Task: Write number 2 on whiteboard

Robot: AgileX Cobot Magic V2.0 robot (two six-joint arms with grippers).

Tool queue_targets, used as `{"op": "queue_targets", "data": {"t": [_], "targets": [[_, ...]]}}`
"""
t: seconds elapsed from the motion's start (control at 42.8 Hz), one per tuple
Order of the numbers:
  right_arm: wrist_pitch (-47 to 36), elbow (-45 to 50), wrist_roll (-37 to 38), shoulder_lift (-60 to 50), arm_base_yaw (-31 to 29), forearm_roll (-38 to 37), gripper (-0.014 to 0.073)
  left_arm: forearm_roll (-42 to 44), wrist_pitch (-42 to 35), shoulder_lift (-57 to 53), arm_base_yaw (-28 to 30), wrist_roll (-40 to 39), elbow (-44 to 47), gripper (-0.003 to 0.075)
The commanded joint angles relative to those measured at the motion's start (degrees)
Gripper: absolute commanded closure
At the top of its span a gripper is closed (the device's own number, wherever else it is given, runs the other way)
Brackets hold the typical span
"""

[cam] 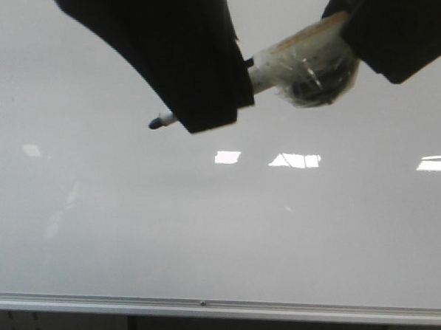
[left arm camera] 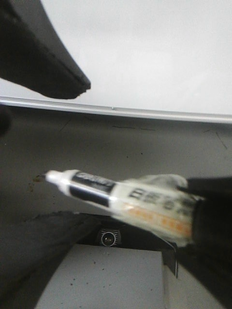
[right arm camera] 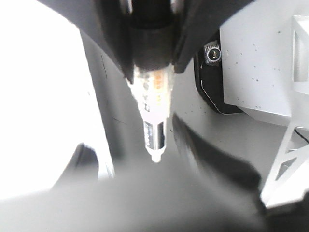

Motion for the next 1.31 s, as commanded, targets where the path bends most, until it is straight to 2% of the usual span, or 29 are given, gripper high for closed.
{"op": "queue_targets", "data": {"t": [0.0, 0.233, 0.327, 0.444, 0.56, 0.724, 0.794, 0.887, 1.097, 1.284], "targets": [[-1.04, -2.30, 3.02, -0.98, -2.27, -2.37, 0.0540, -0.82, -2.15, -5.44, 2.43, -2.71, -0.84, 0.0227], [6.62, -8.27, 16.64, -0.98, -8.33, -12.17, 0.0540, -1.26, -2.49, -15.48, 9.67, -8.58, 5.90, 0.0227], [6.55, -10.80, 22.92, -0.98, -11.03, -15.01, 0.0540, -1.26, -3.51, -19.52, 13.13, -12.32, 8.77, 0.0227], [6.31, -11.47, 29.12, -0.98, -15.31, -15.42, 0.0540, -1.16, -5.85, -24.59, 19.32, -16.76, 12.45, 0.0227], [4.50, -9.18, 29.74, -0.98, -17.03, -13.84, 0.0540, -1.16, -7.43, -27.83, 26.08, -19.03, 14.76, 0.0227], [-4.88, -3.19, 29.19, -0.98, -17.03, -7.98, 0.0543, -1.16, -8.50, -29.12, 33.96, -19.35, 16.65, 0.0227], [-9.59, -1.20, 28.98, -0.98, -17.03, -7.72, 0.0599, -1.16, -8.37, -29.12, 35.66, -19.35, 16.75, 0.0227], [-14.85, 0.96, 28.67, -0.98, -17.03, -7.72, 0.0666, -1.16, -8.37, -29.12, 36.19, -19.35, 16.75, 0.0227], [-32.99, 6.08, 28.01, -0.91, -17.08, -7.83, 0.0663, -1.16, -8.37, -29.12, 36.19, -19.35, 16.75, 0.0227], [-41.06, 7.57, 21.30, 0.12, -17.08, -7.90, 0.0663, -1.16, -8.47, -29.12, 36.19, -19.35, 16.75, 0.0227]]}}
